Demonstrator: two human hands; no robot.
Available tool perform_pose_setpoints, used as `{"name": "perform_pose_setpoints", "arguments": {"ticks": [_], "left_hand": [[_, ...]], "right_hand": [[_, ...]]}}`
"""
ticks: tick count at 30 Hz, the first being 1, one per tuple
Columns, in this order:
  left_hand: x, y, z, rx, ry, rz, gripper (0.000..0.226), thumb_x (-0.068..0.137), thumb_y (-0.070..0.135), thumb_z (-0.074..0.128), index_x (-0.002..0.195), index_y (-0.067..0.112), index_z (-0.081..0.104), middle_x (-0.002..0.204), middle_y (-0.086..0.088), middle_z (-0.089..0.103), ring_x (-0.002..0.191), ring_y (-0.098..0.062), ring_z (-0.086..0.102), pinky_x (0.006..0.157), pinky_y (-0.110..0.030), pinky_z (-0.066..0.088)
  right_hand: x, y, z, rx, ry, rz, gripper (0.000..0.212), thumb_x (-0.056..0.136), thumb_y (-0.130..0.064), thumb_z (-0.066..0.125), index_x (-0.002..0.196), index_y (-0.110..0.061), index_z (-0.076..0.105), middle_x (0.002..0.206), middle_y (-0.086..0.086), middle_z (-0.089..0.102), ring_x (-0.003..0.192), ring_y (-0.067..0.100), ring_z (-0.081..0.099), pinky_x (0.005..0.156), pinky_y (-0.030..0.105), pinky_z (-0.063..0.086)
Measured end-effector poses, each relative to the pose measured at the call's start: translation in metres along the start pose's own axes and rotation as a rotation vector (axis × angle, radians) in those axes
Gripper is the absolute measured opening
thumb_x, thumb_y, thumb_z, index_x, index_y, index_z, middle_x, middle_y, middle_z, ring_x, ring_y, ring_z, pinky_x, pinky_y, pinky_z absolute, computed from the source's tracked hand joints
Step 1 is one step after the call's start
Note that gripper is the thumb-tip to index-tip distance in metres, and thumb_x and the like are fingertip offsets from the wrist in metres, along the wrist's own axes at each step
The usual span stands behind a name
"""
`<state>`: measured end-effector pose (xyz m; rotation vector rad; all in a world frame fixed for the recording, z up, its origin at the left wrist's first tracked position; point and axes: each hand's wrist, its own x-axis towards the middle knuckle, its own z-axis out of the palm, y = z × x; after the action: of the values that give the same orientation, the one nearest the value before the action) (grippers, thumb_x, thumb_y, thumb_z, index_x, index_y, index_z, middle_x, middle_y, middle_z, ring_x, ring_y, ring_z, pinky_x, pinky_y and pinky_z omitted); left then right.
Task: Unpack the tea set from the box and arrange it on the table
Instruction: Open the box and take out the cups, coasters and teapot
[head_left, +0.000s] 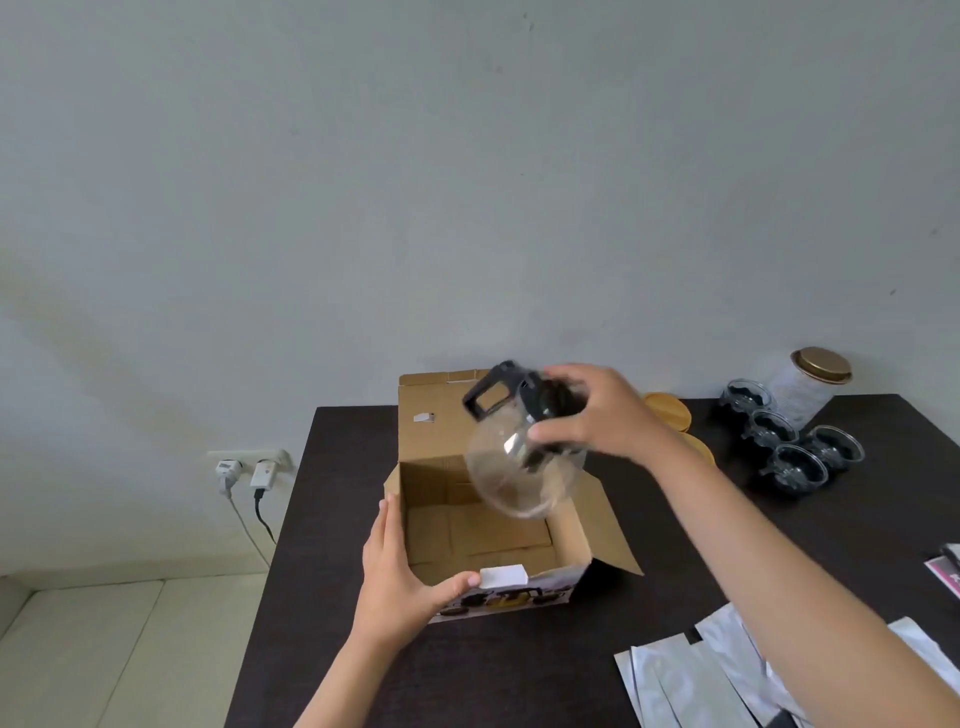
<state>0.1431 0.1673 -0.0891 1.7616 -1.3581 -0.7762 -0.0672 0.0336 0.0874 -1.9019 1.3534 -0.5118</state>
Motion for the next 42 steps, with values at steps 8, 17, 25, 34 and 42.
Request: {"name": "perform_pose_setpoints", "arguments": {"ticks": [8, 17, 25, 34, 42], "left_hand": [[0.000, -0.001, 0.003, -0.001, 0.009, -0.054, 0.136, 0.045, 0.081, 0.071, 0.151, 0.035, -0.002, 0.159, 0.011, 0.001, 0.145, -0.014, 0.003, 0.114, -0.047, 0.022], [0.001, 0.003, 0.004, -0.010, 0.020, -0.060, 0.124, 0.046, 0.081, 0.070, 0.140, 0.053, -0.005, 0.158, 0.013, 0.003, 0.144, -0.009, 0.004, 0.113, -0.043, 0.022], [0.001, -0.002, 0.006, -0.014, 0.035, -0.071, 0.122, 0.046, 0.079, 0.072, 0.137, 0.063, -0.008, 0.157, 0.017, 0.004, 0.144, -0.007, 0.005, 0.113, -0.040, 0.022], [0.000, 0.001, 0.005, -0.001, 0.033, -0.077, 0.123, 0.046, 0.082, 0.071, 0.138, 0.060, -0.007, 0.158, 0.014, 0.005, 0.144, -0.010, 0.007, 0.113, -0.043, 0.023], [-0.009, 0.005, 0.013, 0.122, 0.242, -0.228, 0.147, 0.037, 0.090, 0.063, 0.151, 0.013, 0.007, 0.158, -0.009, 0.013, 0.145, -0.025, 0.011, 0.115, -0.053, 0.015]], "right_hand": [[0.043, 0.055, -0.046, 0.045, 0.337, 0.241, 0.063, 0.067, -0.015, 0.083, 0.120, 0.005, 0.054, 0.123, 0.020, 0.059, 0.109, 0.031, 0.057, 0.089, 0.040, 0.049], [0.097, 0.152, -0.015, -0.051, 0.327, 0.440, 0.061, 0.053, -0.033, 0.082, 0.103, -0.009, 0.057, 0.104, 0.009, 0.061, 0.086, 0.024, 0.059, 0.063, 0.031, 0.050], [0.123, 0.171, -0.006, -0.095, 0.318, 0.451, 0.079, 0.053, -0.039, 0.082, 0.119, -0.006, 0.055, 0.120, 0.013, 0.055, 0.105, 0.030, 0.057, 0.079, 0.037, 0.053], [0.115, 0.175, 0.003, -0.310, 0.375, 0.312, 0.091, 0.072, -0.059, 0.071, 0.141, -0.012, 0.036, 0.147, 0.012, 0.036, 0.137, 0.032, 0.032, 0.108, 0.053, 0.032], [-0.026, 0.146, 0.090, 0.282, 0.672, 0.626, 0.069, 0.082, -0.036, 0.072, 0.139, -0.013, 0.042, 0.142, 0.018, 0.038, 0.132, 0.037, 0.034, 0.106, 0.055, 0.036]]}}
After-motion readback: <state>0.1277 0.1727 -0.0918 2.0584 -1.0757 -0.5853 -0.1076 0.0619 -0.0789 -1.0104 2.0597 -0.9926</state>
